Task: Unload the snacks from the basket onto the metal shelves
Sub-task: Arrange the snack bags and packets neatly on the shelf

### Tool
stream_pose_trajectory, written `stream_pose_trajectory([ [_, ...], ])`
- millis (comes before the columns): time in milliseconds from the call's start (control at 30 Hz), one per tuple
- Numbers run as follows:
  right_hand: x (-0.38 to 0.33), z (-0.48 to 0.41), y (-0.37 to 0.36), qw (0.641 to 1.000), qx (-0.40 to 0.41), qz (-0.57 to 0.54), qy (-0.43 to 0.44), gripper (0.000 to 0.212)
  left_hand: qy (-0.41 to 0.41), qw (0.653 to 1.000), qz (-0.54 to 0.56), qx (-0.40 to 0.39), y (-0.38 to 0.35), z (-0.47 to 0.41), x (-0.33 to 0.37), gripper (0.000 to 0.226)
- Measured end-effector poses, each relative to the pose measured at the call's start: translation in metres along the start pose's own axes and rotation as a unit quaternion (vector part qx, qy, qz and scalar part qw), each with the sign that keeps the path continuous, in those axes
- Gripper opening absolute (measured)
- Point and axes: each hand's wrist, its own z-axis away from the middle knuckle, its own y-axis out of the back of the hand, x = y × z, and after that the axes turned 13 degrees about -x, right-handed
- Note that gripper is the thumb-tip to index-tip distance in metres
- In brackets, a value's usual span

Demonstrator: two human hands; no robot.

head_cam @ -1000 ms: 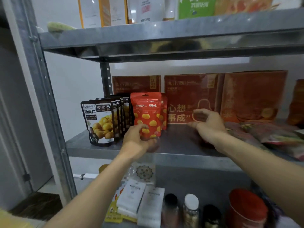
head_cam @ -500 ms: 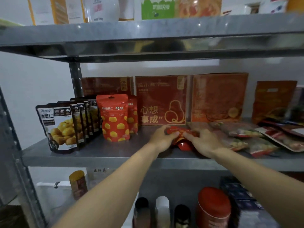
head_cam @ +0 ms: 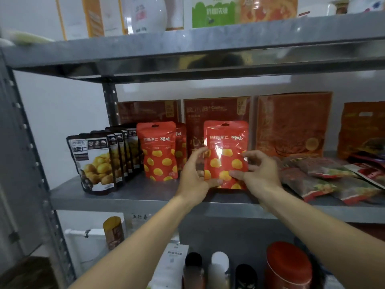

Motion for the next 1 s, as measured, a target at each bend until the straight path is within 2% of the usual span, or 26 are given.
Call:
stream_pose_trajectory([
  [100,-0.009,0.004,-0.032,0.999,-0.024,0.017,0.038,0.050,-0.004,0.998,-0.050,0.040,0.024,0.017,0.000,0.103],
  [200,-0.015,0.006,-0.067,0.996,-0.046,0.017,0.069,0.054,0.007,0.997,-0.042,0.063,0.054,0.031,-0.013,0.116],
  [333,-0.015,0.004,-0.114,0.994,-0.063,0.008,0.091,0.057,0.014,0.996,-0.016,0.084,0.093,0.044,-0.019,0.114],
  [533,-0.007,-0.008,-0.160,0.995,-0.066,-0.004,0.077,0.061,0.024,0.989,-0.132,0.069,0.136,0.047,-0.038,0.122],
  [833,0.008,-0.025,-0.175,0.984,-0.131,0.082,0.091,0.054,0.007,0.986,-0.159,0.054,0.156,0.034,-0.064,0.115],
  [1000,0.007,-0.022,-0.172,0.981,-0.129,0.093,0.110,0.054,0.005,0.987,-0.153,0.054,0.156,0.038,-0.068,0.112],
])
